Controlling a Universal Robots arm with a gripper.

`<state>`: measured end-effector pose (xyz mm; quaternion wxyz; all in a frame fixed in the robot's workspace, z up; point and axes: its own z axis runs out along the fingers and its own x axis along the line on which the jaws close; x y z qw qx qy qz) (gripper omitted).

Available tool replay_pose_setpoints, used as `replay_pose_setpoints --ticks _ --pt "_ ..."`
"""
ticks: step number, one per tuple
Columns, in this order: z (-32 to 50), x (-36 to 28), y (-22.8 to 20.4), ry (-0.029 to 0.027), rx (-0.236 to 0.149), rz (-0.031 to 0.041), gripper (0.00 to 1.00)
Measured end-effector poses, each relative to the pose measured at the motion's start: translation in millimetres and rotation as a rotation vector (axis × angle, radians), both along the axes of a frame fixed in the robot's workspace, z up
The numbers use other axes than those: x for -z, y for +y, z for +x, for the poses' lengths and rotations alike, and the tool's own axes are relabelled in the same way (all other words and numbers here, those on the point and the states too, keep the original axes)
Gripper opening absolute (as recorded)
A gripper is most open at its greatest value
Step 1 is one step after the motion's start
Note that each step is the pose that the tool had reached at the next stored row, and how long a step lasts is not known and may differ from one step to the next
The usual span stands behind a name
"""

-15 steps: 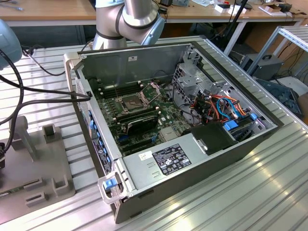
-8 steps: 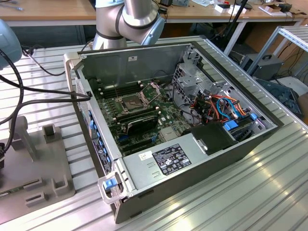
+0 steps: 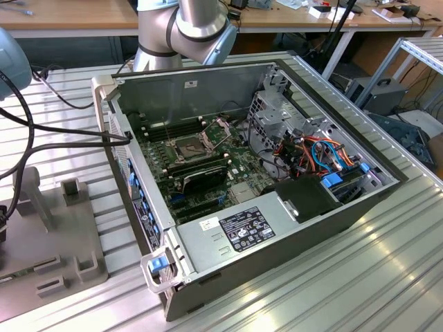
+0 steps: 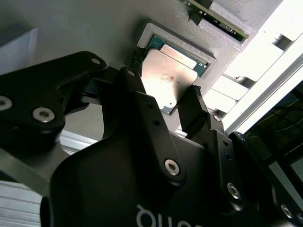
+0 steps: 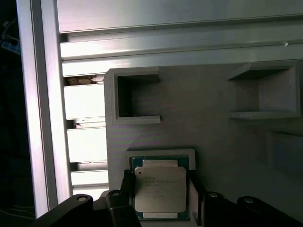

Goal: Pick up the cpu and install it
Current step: 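Pick up the cpu and move it towards the insertion slot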

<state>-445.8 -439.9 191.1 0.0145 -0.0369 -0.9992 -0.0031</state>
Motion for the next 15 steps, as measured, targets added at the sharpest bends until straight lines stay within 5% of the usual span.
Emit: replay_pose_setpoints --ticks 15 --pt "0.0 -7.2 0.0 -0.0002 0.000 0.0001 0.55"
